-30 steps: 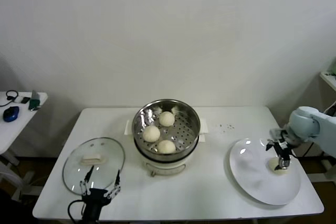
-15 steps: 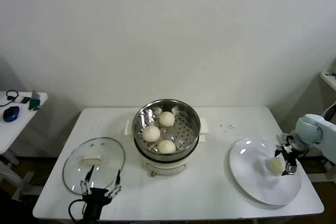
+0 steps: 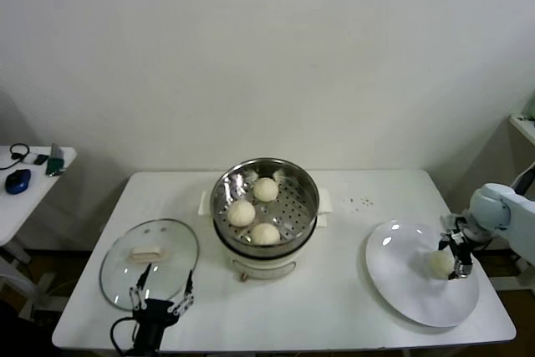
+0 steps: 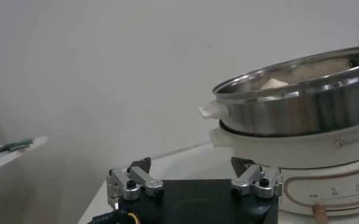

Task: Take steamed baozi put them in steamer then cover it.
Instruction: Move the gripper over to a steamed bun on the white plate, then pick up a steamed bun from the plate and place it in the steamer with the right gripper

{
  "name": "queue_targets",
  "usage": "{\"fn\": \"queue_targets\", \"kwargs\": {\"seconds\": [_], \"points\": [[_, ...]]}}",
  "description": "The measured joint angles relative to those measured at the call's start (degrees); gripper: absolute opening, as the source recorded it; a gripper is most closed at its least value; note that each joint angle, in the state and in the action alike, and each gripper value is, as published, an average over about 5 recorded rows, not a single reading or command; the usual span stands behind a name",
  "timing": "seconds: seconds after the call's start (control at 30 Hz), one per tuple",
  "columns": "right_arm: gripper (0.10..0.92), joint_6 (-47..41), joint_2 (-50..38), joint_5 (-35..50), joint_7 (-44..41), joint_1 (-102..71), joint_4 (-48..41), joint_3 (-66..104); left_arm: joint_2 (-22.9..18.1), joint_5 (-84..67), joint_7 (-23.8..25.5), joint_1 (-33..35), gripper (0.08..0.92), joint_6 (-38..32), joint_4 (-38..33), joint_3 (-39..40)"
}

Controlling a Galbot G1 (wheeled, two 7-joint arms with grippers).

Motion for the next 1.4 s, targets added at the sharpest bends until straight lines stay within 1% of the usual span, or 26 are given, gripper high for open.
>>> {"fn": "queue_targets", "kwargs": {"seconds": [0.13, 0.37, 0.53, 0.67, 0.83, 1.13, 1.27, 1.4], "points": [[0.7, 0.0, -0.21, 0.32, -0.27, 0.0, 0.03, 0.14, 0.0, 0.09, 0.0, 0.03, 0.823, 0.03, -0.17, 0.06], [0.671, -0.9, -0.95, 3.01, -0.39, 1.98, 0.78, -1.18, -0.07, 0.33, -0.01, 0.25, 0.823, 0.0, -0.43, 0.36], [0.671, -2.55, -0.22, 8.18, -0.15, 8.43, 1.73, -6.28, -0.15, 0.53, 0.03, 0.3, 0.823, -0.07, -0.91, 0.92], [0.676, -4.04, 1.94, 14.57, 0.44, 17.19, 2.31, -13.15, -0.14, 0.52, 0.09, 0.27, 0.823, -0.12, -1.37, 1.38], [0.679, -5.93, 7.1, 24.92, 1.84, 28.98, 2.8, -22.36, 0.14, 0.36, 0.19, 0.19, 0.823, -0.37, -1.93, 2.1], [0.679, -9.17, 20.42, 43.8, 4.6, 45.04, 3.71, -34.44, 0.12, 0.02, 0.33, 0.79, 0.823, -1.4, -2.89, 3.69], [0.679, -10.24, 26.46, 49.55, 5.61, 48.99, 3.95, -38.38, 0.3, -0.35, 0.42, 1.04, 0.823, -1.67, -3.41, 4.07], [0.676, -11.39, 31.98, 52.94, 6.88, 50.68, 4.06, -41.1, 0.61, -0.78, 0.47, 1.04, 0.823, -1.84, -3.87, 3.98]]}}
